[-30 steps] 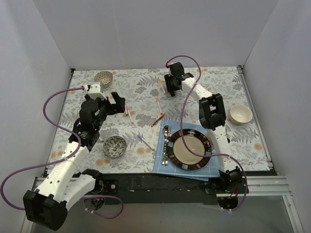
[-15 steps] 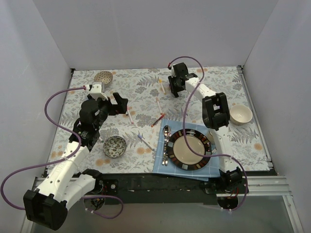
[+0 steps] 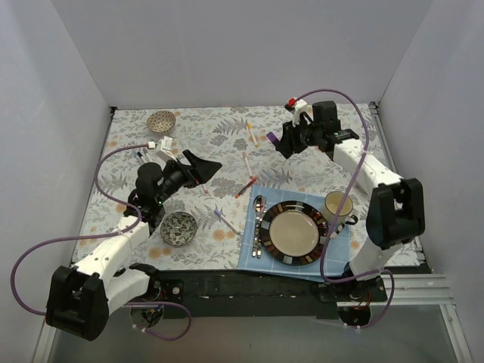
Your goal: Open the pen caps
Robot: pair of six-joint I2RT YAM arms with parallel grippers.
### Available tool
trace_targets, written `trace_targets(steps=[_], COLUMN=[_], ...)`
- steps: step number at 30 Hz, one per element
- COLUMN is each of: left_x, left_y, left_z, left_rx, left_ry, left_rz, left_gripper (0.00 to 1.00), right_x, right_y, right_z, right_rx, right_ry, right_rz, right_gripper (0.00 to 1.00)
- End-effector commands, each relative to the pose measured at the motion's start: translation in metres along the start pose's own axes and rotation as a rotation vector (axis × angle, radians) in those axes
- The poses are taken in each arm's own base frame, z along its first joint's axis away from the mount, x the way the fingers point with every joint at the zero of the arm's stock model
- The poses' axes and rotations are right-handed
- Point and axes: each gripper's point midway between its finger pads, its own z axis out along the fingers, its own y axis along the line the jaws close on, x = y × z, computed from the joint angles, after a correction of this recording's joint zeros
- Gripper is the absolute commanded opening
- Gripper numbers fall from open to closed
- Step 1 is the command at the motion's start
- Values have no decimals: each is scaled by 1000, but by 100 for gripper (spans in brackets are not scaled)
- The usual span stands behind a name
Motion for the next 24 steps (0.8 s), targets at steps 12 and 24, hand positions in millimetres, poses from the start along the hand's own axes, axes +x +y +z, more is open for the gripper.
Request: trace_targets(steps=[12, 24], left_x=[17, 51], left_y=[-60, -45], left_z=[72, 113], left_rx=[128, -113], left_ry=[-5, 6], left_rz=[-295, -284], left_gripper=[88, 67], right_x=[13, 21], right_y=[118, 124], right_z=[-58, -49], right_rx=[-544, -567], right_ry=[-173, -147], right_rz=[-120, -108], right_gripper=[1, 1])
